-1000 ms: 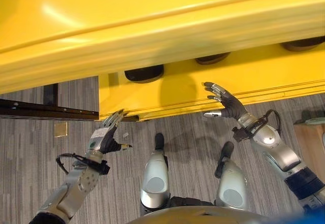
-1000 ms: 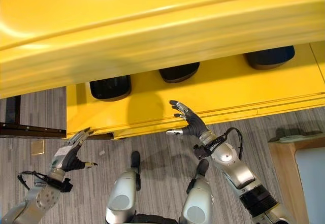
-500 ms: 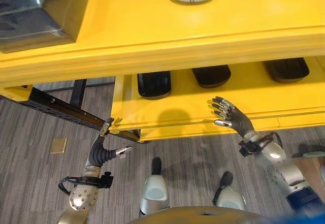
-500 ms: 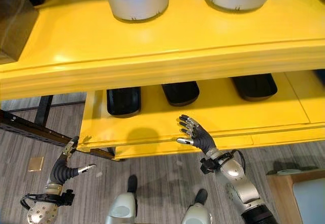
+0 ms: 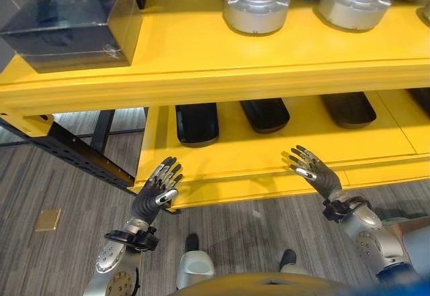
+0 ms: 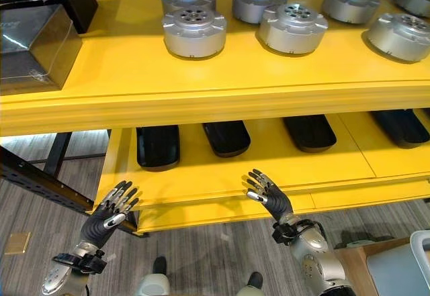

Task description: Move parts from the plastic box to the shelf.

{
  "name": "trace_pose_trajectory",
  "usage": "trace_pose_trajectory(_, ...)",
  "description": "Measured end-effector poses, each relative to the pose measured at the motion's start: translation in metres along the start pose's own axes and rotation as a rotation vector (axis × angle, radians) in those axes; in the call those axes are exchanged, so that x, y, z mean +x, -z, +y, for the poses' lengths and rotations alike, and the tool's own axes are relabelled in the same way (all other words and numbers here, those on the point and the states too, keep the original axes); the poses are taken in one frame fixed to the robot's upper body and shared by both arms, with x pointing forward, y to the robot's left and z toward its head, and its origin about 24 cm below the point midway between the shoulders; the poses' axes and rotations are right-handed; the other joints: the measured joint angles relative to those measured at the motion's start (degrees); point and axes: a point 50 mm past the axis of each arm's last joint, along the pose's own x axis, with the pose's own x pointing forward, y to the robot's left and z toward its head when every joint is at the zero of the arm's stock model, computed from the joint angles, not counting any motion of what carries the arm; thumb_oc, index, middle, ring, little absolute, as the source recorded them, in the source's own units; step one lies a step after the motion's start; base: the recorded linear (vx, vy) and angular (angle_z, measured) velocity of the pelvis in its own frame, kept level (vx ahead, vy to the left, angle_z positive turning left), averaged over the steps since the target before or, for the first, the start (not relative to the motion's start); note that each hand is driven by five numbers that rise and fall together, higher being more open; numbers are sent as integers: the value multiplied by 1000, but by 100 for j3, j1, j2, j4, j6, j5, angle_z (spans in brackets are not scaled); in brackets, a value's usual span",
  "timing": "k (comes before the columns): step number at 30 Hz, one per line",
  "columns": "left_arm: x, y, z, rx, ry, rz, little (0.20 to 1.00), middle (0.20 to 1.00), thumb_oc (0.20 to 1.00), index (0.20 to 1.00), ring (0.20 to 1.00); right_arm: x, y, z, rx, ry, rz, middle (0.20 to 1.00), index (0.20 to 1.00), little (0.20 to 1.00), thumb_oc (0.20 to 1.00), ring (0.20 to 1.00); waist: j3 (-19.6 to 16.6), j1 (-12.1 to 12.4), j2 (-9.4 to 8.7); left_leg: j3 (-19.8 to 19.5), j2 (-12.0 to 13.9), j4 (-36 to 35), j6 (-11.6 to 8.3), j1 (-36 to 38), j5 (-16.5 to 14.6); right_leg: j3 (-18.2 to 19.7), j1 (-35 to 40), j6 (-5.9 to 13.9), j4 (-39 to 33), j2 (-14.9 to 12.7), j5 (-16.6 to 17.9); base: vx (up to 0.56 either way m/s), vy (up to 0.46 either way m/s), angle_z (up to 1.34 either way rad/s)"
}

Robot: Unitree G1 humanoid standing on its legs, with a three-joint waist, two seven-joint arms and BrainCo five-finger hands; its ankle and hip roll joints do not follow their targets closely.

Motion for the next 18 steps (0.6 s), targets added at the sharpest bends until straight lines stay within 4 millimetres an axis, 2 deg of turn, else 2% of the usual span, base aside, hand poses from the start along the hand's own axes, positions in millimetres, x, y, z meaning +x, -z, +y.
trace_pose_trajectory(2, 4, 2, -6, -44, 52, 18, 1000, 1000, 1000, 1000, 1000, -3, 8, 2, 50, -28, 33, 1000, 1000, 1000, 1000, 1000, -5, -13, -15, 32, -2, -65, -69, 128, 44, 25, 147, 5, -156, 33, 98, 13, 22, -6)
trace_pose_trajectory(9, 4, 9, -7, -125, 61, 86, 1000, 1000, 1000, 1000, 1000, -4, 12, 1, 68, -45, 55, 1000, 1000, 1000, 1000, 1000, -37, -130, -55, 151, 11, -326, -174, 394, 104, 37, 316, 14, -255, 52, 127, 1, 9, -4)
trace_pose_trajectory(14, -6, 20, 0, -154, 11, 150, 1000, 1000, 1000, 1000, 1000, -1, 17, 7, 140, -52, 31, 1000, 1000, 1000, 1000, 1000, -176, -126, -134, 252, 80, -357, -234, 431, 65, 92, 285, 20, -257, 32, 125, -13, -11, -7)
trace_pose_trajectory(18, -11, 22, 0, -161, 0, 160, 1000, 1000, 1000, 1000, 1000, 0, 28, 9, 180, -37, 46, 1000, 1000, 1000, 1000, 1000, -325, -116, -89, 288, 83, -358, -252, 418, 50, 101, 238, 22, -257, 57, 124, 3, -12, -6)
